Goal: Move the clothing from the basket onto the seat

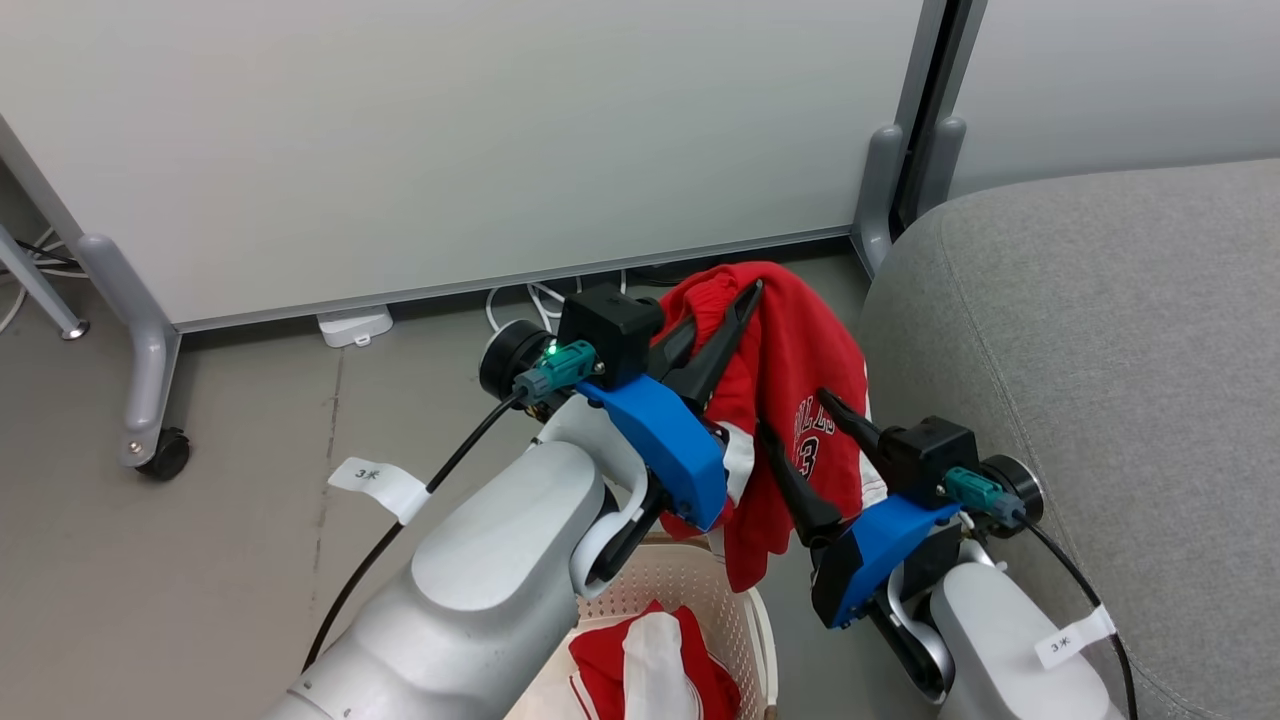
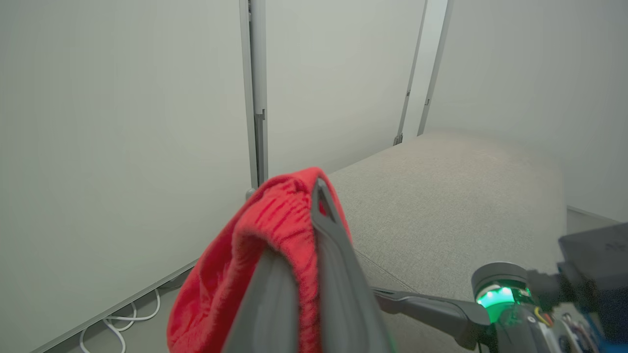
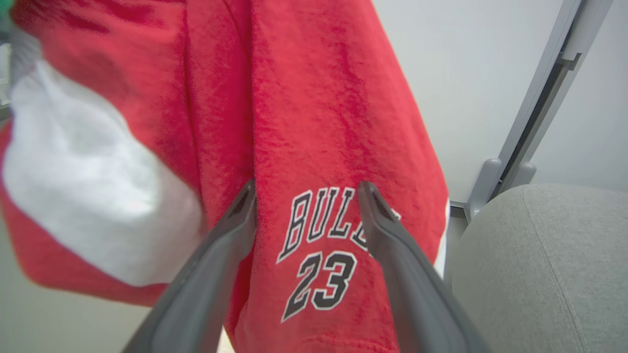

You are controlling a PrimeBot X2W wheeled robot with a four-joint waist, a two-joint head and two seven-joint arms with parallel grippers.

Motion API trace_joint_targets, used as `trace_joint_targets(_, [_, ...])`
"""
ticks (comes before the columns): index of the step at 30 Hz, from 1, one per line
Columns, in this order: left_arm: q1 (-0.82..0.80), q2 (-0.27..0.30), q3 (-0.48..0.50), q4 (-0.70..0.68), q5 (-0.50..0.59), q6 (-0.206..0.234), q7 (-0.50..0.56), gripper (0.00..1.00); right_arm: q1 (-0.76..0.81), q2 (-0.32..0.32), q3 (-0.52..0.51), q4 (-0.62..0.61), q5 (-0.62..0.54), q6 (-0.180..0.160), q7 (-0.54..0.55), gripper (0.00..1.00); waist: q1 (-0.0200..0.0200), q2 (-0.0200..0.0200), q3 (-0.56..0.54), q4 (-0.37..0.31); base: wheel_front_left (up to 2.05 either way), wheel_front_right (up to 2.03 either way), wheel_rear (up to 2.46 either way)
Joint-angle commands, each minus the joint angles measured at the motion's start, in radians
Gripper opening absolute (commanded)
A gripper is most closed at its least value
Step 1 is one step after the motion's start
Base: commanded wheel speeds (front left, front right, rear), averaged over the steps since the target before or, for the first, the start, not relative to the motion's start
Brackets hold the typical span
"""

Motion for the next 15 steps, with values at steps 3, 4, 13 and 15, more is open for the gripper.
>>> trace_joint_targets(3, [-0.019,0.000,-0.014,0.000,-0.015,0.004,-0.009,0.00,-0.043,-0.004,-0.001,0.049,0.008,0.000,-0.011,1.00,-0.0001,0.0000,-0.005,0.005,0.00,0.00,0.00])
trace_joint_targets(4, [-0.019,0.000,-0.019,-0.001,-0.020,0.006,-0.008,0.00,-0.053,-0.004,-0.001,0.067,0.011,0.000,-0.015,1.00,-0.0001,0.0000,-0.008,0.006,0.00,0.00,0.00])
trace_joint_targets(13, [-0.016,0.000,-0.064,-0.015,-0.060,0.014,-0.014,0.00,-0.130,-0.004,0.028,0.200,0.065,0.000,-0.036,1.00,-0.0001,0.0000,-0.028,0.012,0.00,0.00,0.00])
trace_joint_targets(15, [-0.016,0.000,-0.071,-0.017,-0.067,0.016,-0.017,0.00,-0.143,-0.004,0.040,0.221,0.093,0.000,-0.043,0.90,-0.0001,0.0000,-0.031,0.012,0.00,0.00,0.00])
